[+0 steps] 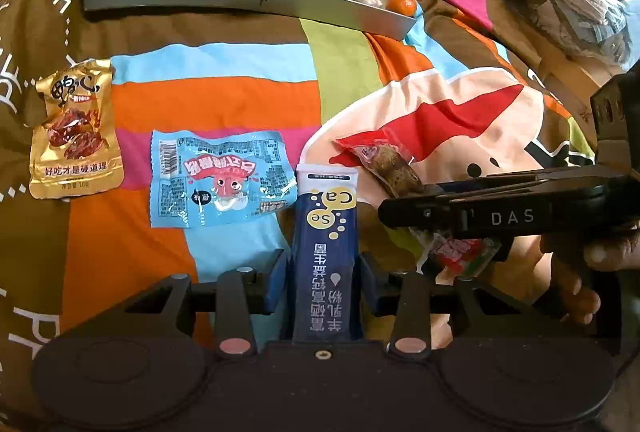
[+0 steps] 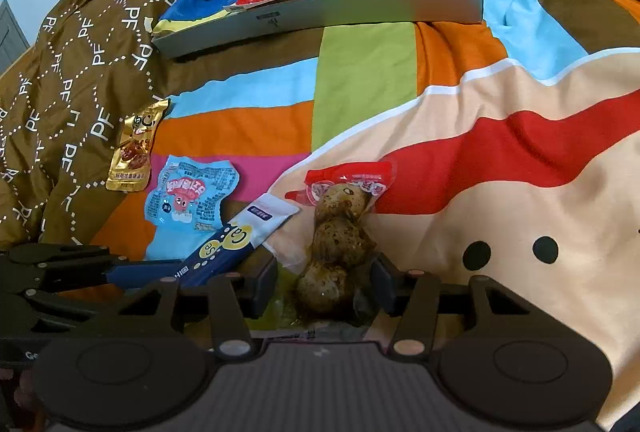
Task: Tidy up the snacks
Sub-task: 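Lift the quail egg pack and Ca stick and carry them toward the grey tray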
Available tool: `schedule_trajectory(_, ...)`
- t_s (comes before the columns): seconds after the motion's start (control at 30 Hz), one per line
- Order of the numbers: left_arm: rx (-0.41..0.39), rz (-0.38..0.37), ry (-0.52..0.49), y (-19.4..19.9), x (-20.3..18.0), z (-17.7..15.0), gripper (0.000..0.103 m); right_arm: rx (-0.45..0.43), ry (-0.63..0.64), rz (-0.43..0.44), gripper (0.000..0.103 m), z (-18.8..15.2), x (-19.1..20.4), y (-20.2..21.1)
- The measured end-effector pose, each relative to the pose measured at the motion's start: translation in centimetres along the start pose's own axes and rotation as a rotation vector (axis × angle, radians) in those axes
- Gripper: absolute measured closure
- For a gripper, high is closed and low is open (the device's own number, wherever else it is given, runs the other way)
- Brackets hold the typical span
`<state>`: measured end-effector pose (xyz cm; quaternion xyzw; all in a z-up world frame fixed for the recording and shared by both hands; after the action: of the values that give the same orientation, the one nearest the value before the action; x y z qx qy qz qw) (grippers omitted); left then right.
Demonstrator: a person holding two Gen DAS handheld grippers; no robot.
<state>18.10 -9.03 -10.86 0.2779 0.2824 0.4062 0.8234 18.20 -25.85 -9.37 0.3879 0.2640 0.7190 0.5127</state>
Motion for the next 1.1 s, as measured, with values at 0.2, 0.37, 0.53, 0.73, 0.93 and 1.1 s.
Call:
schedule_trajectory(0.2, -0.012, 0.020, -0.003, 0.2, -0.3, 0.1, 0.066, -0.022, 0.015, -0.018, 0.048, -0.1, 0.4, -0.2)
schedule_trajectory(0.37, -0.022, 0.027, 0.000, 0.6, -0.6, 0.0, 0.069, -0.057, 0.013, -0.007, 0.052, -0.2, 0.9, -0.2)
schedule_trajectory(0.53, -0.027, 0.026, 0.000, 0.9, -0.7, -0.1, 0.070, -0.077, 0.025, -0.008, 0.055, -0.1, 1.3, -0.3)
schedule_trajectory(0.73, -0.032, 0.026, 0.011, 1.2, -0.8, -0.2, 0.071, -0.095, 0.067, -0.035, 0.055, -0.1, 1.6, -0.2)
schedule_trajectory(0.93, -0.045, 0.010, 0.030, 1.6, -1.2, -0.3, 0.071, -0.130, 0.144, -0.103, 0.056, 0.1, 1.7, 0.2)
schedule_trajectory(1.1, -0.050, -0.005, 0.049, 1.7, -1.4, -0.5, 0.071, -0.166, 0.201, -0.168, 0.056, 0.4, 1.6, 0.5)
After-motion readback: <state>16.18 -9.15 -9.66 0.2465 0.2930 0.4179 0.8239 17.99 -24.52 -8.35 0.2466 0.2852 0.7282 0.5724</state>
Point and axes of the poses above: each gripper's, at about its wrist camera, not at the fingertips, and y roughly against the way its jaws point, x to its left, z to its top, the point moved 7 cm from there along -y, roughly the way its jaws point, and after that the axes turned 7 degrees about -y, right-handed, at the moved point
